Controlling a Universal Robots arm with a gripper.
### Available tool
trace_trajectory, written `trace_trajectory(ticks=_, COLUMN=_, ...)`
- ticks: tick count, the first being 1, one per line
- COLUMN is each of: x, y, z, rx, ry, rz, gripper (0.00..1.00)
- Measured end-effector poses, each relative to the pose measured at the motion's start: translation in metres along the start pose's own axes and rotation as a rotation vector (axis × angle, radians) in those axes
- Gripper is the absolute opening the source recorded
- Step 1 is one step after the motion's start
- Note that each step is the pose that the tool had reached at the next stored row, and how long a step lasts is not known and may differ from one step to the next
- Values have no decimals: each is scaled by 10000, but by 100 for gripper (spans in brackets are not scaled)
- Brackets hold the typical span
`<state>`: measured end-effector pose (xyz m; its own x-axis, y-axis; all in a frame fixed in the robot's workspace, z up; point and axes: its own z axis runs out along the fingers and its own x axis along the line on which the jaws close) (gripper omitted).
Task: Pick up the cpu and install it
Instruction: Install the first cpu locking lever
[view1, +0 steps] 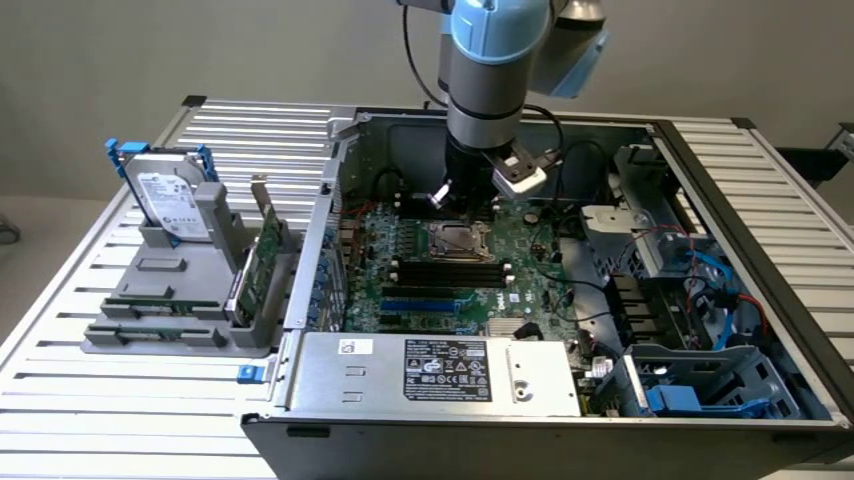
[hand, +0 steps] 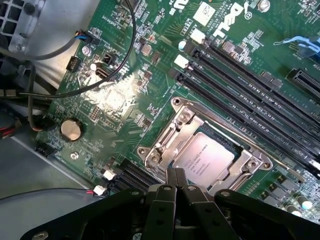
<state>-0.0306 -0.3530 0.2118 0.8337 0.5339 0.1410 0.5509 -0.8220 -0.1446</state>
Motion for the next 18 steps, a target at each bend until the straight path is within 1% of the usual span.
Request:
trace_trajectory(ticks=5, x=-51, y=46, z=-72, rx=27, ry=-40, rz=9, gripper=11)
trace_trajectory(ticks=9, x=-89, y=77, z=-127, rx=58, ry=-90, rz=21, gripper=11)
trace_trajectory(ticks=13, x=-201, y=67, z=-166, rx=62, ry=-94, rz=22, gripper=11)
trace_trajectory(ticks=18, x=-283, y=86, z=-254, rx=66, ry=-102, rz=23, gripper=11)
